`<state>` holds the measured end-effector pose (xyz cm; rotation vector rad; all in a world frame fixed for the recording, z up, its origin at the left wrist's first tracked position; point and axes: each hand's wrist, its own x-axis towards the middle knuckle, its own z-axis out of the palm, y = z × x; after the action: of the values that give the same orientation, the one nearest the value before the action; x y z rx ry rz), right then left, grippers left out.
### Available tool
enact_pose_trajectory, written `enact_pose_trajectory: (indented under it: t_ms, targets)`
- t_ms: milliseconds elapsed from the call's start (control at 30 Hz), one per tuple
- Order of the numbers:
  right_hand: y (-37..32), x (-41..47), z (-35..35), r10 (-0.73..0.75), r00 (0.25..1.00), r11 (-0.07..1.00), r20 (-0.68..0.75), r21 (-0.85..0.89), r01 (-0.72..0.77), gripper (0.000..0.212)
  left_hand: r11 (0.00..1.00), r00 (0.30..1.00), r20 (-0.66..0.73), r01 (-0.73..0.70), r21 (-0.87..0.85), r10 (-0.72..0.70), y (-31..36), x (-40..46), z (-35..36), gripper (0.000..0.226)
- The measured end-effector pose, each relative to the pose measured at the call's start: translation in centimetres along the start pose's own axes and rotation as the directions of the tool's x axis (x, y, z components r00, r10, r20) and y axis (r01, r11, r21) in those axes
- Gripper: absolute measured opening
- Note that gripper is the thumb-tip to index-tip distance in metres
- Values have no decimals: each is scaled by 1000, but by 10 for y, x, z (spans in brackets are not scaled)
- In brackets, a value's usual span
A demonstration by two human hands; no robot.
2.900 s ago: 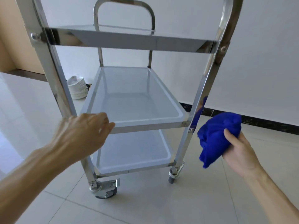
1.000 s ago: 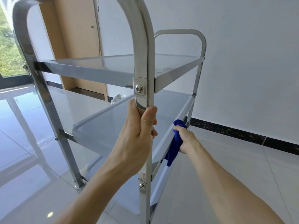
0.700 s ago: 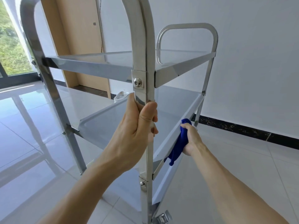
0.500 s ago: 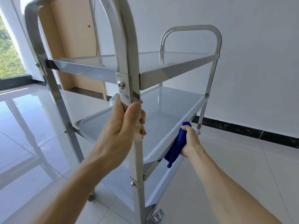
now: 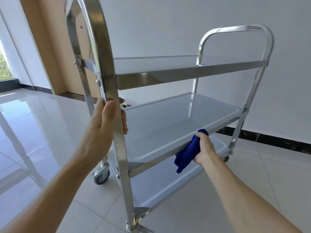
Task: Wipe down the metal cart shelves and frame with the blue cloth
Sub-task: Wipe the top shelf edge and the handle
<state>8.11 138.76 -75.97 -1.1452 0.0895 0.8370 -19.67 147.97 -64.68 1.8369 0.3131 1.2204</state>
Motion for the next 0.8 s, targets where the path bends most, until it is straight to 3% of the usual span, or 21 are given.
enact_pose_trajectory:
  t_ms: [167, 467, 667, 800]
  targets:
    - [13, -9, -18, -17, 999, 994, 40, 105, 13, 20, 999, 999, -21, 44, 22, -44, -11, 15, -2, 46]
    - [22, -44, -37, -73, 996, 979, 56, 193, 61, 21, 983, 977, -107, 183, -24, -184, -26, 36, 0, 44]
    - [19, -81, -48, -95, 995, 976, 19, 197, 89, 29, 966, 964, -82, 244, -88, -251, -34, 36, 1, 52]
    - [25, -119, -36, -116, 993, 972, -30, 204, 120, 40, 963, 962, -99, 242, -116, -253, -35, 44, 5, 38]
